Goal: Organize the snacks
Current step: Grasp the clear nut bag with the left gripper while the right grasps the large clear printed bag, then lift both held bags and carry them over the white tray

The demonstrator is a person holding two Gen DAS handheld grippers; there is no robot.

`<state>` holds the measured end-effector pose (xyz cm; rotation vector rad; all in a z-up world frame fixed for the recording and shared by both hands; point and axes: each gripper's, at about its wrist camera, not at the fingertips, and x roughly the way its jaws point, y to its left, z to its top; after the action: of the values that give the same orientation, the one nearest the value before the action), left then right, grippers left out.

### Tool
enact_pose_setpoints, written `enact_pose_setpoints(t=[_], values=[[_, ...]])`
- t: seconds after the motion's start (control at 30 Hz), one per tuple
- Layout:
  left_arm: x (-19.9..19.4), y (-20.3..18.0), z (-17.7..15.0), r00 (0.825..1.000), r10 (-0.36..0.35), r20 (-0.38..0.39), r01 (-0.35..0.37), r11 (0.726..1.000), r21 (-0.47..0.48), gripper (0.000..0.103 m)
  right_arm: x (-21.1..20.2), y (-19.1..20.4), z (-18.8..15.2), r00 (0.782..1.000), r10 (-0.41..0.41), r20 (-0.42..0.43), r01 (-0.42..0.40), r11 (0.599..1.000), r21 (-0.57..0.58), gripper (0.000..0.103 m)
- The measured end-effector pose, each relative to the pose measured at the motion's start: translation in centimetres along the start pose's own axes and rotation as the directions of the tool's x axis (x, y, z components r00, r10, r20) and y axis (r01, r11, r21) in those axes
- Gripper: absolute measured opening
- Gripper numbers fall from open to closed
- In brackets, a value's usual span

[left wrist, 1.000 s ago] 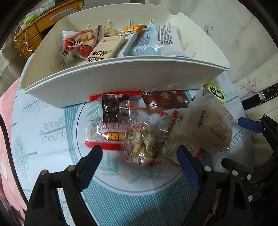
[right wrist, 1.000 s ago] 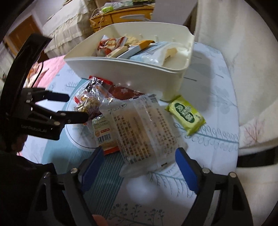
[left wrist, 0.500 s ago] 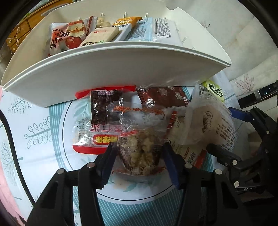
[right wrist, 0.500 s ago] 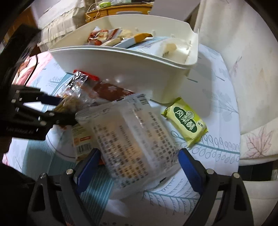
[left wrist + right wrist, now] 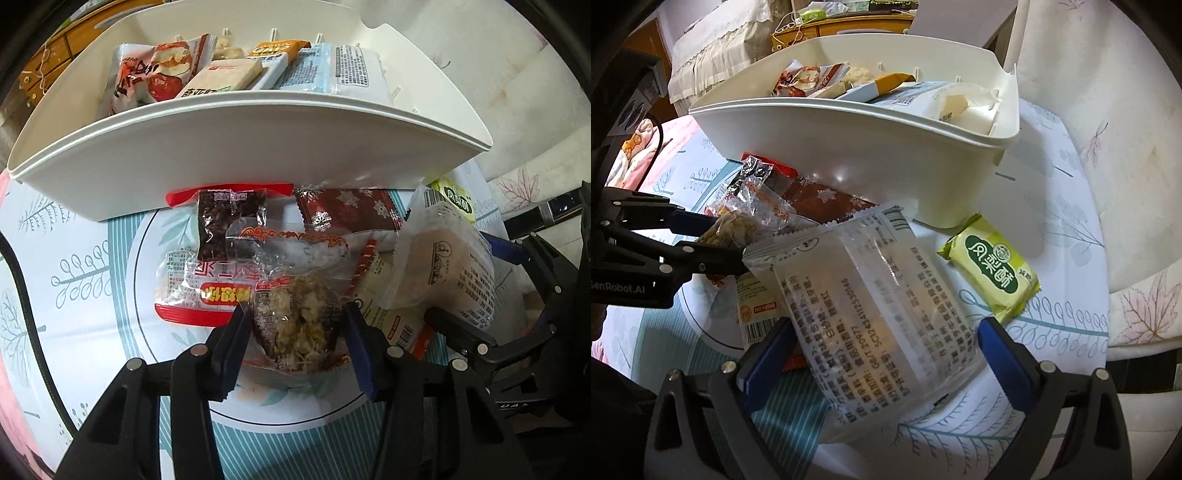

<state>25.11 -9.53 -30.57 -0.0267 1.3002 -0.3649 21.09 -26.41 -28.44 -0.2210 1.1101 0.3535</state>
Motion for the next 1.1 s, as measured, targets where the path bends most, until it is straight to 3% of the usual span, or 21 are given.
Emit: enact_pose_setpoints(t=[0.1,0.47,0.63,1.1], values=[[-0.6,0.2,-0.1,1.0,0.009,0.007,-0.009,1.0,-0.011,0.048,-0.3,0.2,0.0,1.0,0.016,-0.008,-0.016,1.0,-0.012,0.085],[-3.9,-0.6,-1.4,0.998,0.048,0.046,-0.045,0.998,-0.054,0.048,-0.9,-0.6,0.0,0.994,0.078,-0.079,-0.07,0.993,0.1,0.077],[-6.3,-1.0,-2.6,0.998,0.019,0.063,-0.013,0.994,-0.105,0.048,-1.7,-0.5,-1.0,0.989,0.111,-0.095,-0.097,0.985,0.139,0.074],[-13.4,-3.5,-4.5,0.99,0.02,0.142,-0.002,0.992,-0.126,0.048,-7.0,-0.3,-2.2,0.986,0.168,0.0,-0.165,0.971,0.175,0.074]])
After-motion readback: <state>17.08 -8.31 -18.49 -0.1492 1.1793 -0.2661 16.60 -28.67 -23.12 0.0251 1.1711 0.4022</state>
